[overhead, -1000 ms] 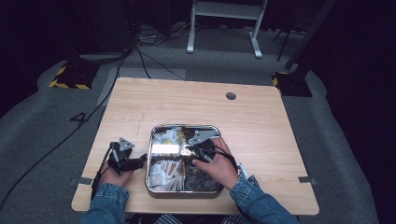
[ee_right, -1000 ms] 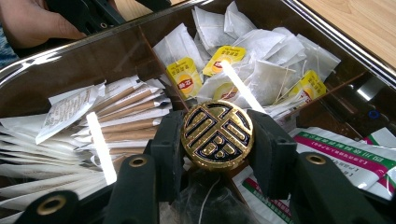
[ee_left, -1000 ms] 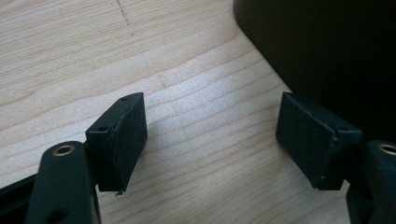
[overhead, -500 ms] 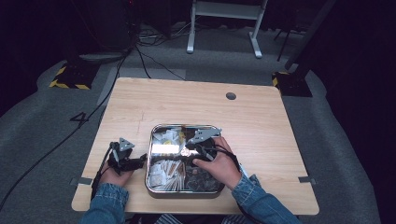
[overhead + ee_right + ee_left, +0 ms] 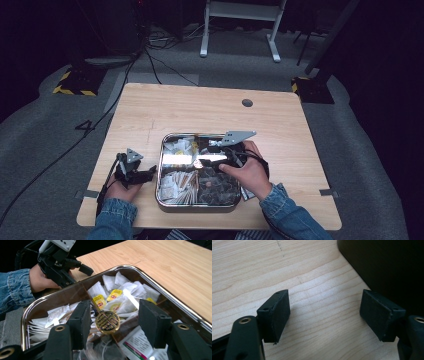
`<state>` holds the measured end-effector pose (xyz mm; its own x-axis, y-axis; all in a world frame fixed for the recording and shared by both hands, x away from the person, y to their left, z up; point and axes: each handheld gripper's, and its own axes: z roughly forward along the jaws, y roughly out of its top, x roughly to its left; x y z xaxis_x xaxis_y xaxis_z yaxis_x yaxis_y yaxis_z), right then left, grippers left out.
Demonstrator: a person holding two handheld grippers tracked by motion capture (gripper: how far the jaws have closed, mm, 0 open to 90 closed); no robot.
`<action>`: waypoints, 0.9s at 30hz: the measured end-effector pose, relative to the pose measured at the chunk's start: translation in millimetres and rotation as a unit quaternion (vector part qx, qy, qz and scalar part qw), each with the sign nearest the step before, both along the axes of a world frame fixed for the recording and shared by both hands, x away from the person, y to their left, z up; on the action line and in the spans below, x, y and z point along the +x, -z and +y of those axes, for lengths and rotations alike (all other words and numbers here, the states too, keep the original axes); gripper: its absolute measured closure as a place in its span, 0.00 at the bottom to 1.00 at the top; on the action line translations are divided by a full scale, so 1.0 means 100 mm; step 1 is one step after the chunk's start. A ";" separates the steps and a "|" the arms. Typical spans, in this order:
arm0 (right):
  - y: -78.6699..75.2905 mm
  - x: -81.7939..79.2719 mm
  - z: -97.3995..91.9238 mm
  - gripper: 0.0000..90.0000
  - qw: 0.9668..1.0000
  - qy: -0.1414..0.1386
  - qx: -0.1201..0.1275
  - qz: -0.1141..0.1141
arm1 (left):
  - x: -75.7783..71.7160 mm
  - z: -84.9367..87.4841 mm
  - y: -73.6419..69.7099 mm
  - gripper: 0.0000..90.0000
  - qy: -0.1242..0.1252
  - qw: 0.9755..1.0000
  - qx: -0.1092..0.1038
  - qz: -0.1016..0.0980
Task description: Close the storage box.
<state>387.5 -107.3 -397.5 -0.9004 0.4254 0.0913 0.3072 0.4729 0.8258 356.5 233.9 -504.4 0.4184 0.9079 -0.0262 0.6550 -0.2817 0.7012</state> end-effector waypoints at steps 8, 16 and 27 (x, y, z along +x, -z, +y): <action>-0.09 0.00 -0.30 0.50 1.000 0.015 0.013 -0.013 | -0.04 0.02 0.00 0.27 0.001 1.000 0.000 0.000; -0.17 0.06 -0.67 0.50 0.998 0.051 0.026 -0.017 | -0.05 0.03 0.00 0.27 0.002 1.000 -0.001 0.000; -0.24 0.12 -1.12 0.49 0.994 0.104 0.025 -0.031 | -0.05 0.04 0.00 0.27 0.002 1.000 -0.001 0.000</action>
